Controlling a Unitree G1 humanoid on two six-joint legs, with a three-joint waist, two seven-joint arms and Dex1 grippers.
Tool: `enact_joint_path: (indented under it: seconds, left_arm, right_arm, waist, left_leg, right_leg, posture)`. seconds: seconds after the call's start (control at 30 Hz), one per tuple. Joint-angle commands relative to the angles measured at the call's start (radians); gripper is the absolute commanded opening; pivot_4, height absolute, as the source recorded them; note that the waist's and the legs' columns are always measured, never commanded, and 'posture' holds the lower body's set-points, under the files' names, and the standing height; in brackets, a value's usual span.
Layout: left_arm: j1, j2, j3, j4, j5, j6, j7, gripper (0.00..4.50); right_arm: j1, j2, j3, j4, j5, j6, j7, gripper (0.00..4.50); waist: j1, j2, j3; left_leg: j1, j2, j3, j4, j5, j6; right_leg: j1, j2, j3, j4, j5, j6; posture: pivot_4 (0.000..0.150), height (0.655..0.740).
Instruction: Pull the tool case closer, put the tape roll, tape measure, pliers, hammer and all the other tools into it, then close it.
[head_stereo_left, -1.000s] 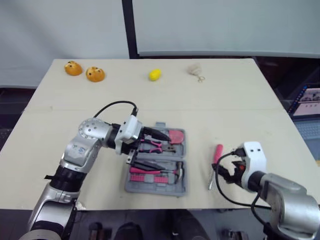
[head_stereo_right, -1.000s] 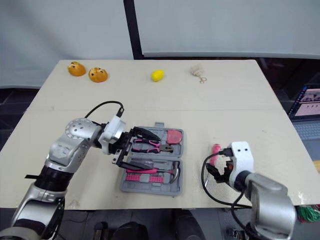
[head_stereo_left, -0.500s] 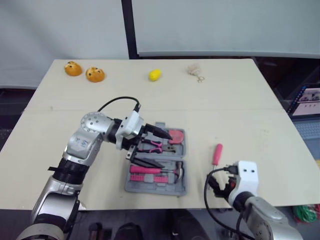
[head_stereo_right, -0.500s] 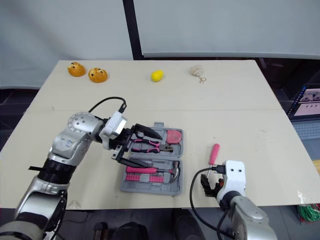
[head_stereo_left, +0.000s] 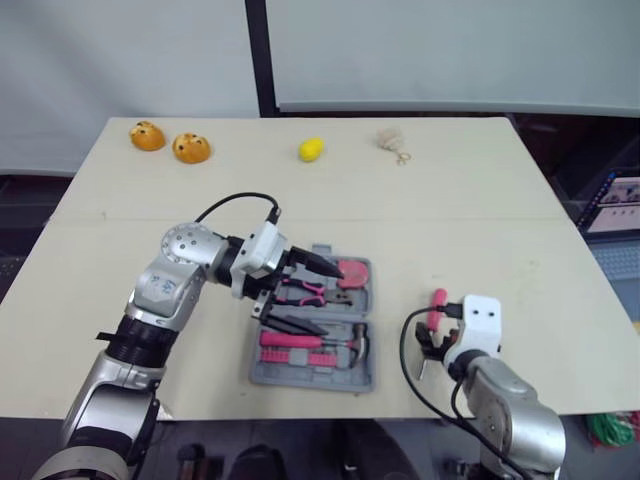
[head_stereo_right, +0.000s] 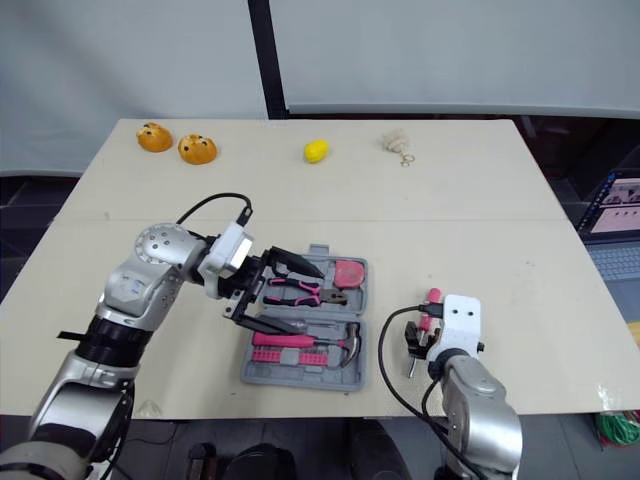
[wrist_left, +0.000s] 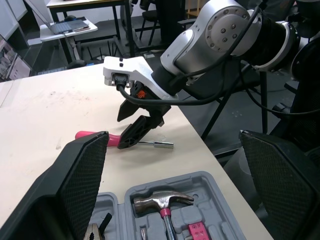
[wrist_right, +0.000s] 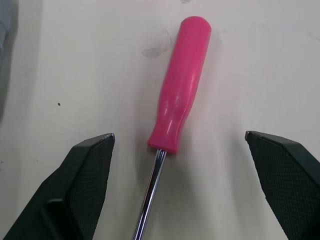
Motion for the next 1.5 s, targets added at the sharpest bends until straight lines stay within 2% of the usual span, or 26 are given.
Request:
enact_joint_path:
  seconds: [0.03,0.43,0.53,0.57,0.6,0.63,0.77,0.87,1.0,1.2,1.33,1.5]
  left_arm:
    - [-0.005,0.001,0.014,-0.011,-0.001,-0.016,0.000,4.50]
    - [-0.004,0.001,0.011,-0.013,0.002,-0.027,0.004,4.50]
    - [-0.002,0.002,0.011,-0.015,0.002,-0.029,0.006,4.50]
    - [-0.002,0.002,0.011,-0.016,0.002,-0.029,0.007,4.50]
    - [-0.002,0.002,0.011,-0.016,0.002,-0.029,0.008,4.50]
    - [-0.001,0.002,0.012,-0.016,0.003,-0.030,0.008,4.50]
    - [0.001,0.004,0.013,-0.017,0.002,-0.029,0.009,4.50]
    - [0.004,0.007,0.015,-0.018,0.002,-0.029,0.009,4.50]
    - [0.019,0.026,0.021,-0.030,-0.004,-0.020,0.001,4.50]
    - [0.069,0.133,0.039,-0.031,-0.001,-0.024,-0.055,4.50]
    - [0.123,0.230,0.058,-0.008,0.021,-0.053,-0.092,4.50]
    - [0.194,0.319,0.072,0.033,0.044,-0.119,-0.118,4.50]
  right_arm:
    - [-0.022,0.010,-0.001,0.021,0.007,-0.047,-0.050,4.41]
    - [-0.074,-0.011,-0.007,0.170,0.040,-0.139,-0.089,4.41]
    - [-0.074,-0.016,-0.002,0.191,0.039,-0.156,-0.097,3.55]
    - [-0.073,-0.017,-0.001,0.195,0.036,-0.158,-0.102,3.08]
    - [-0.072,-0.017,-0.001,0.196,0.035,-0.158,-0.106,2.90]
    - [-0.071,-0.019,-0.003,0.198,0.035,-0.164,-0.109,2.20]
    - [-0.065,-0.028,-0.014,0.175,0.047,-0.155,-0.108,0.46]
    - [-0.069,-0.041,-0.020,0.131,0.060,-0.122,-0.102,0.48]
    - [-0.120,-0.118,-0.005,0.019,0.136,-0.011,-0.012,0.48]
    - [-0.288,-0.405,0.144,-0.125,0.399,0.253,0.276,0.48]
    - [-0.428,-0.551,0.280,-0.121,0.579,0.345,0.443,0.48]
    - [-0.565,-0.588,0.443,-0.037,0.656,0.335,0.499,0.48]
  waist:
    - [0.000,0.000,0.000]
    - [0.000,0.000,0.000]
    - [0.000,0.000,0.000]
    - [0.000,0.000,0.000]
    - [0.000,0.000,0.000]
    - [0.000,0.000,0.000]
    - [0.000,0.000,0.000]
    - [0.000,0.000,0.000]
    - [-0.001,0.000,0.000]
    - [-0.013,0.001,0.001]
    - [-0.015,0.001,0.001]
    - [-0.015,0.000,0.001]
  left_leg:
    - [0.000,0.000,0.000,0.000,0.000,0.000]
    - [0.000,0.001,0.000,0.000,0.000,0.000]
    - [0.000,0.001,0.000,0.000,0.000,0.000]
    - [0.000,0.001,0.000,0.000,0.000,0.000]
    - [0.000,0.001,0.000,0.000,0.000,0.000]
    - [0.000,0.001,0.000,0.000,0.000,0.000]
    - [0.000,0.001,0.000,0.000,0.000,0.000]
    - [0.000,0.001,0.000,0.000,0.000,0.000]
    - [0.000,0.001,0.000,0.000,0.000,0.000]
    - [0.000,0.003,-0.001,-0.001,0.000,0.000]
    - [0.000,0.003,-0.002,-0.001,0.000,0.000]
    - [-0.002,0.003,-0.002,-0.001,-0.001,0.002]
  right_leg:
    - [0.000,0.000,0.000,0.000,0.000,0.000]
    - [0.000,0.000,0.000,0.000,0.000,0.000]
    - [0.000,0.000,0.000,0.000,0.000,0.000]
    - [0.000,0.000,0.000,0.000,0.000,0.000]
    - [0.000,0.000,0.000,0.000,0.000,0.000]
    - [0.000,0.000,0.000,0.000,0.000,0.000]
    - [0.000,0.000,0.000,0.000,0.000,0.000]
    - [0.000,0.000,0.000,0.000,0.000,0.000]
    - [0.000,0.000,0.000,0.000,0.000,0.000]
    - [0.000,0.001,-0.001,0.000,0.000,-0.001]
    - [0.000,0.001,-0.001,-0.001,-0.001,-0.001]
    - [0.000,0.000,-0.002,-0.003,0.000,-0.001]
  posture:
    - [0.150,0.7400]
    - [0.150,0.7400]
    - [0.150,0.7400]
    - [0.150,0.7400]
    - [0.150,0.7400]
    - [0.150,0.7400]
    - [0.150,0.7400]
    - [0.150,0.7400]
    - [0.150,0.7400]
    - [0.150,0.7400]
    - [0.150,0.7400]
    - [0.150,0.7400]
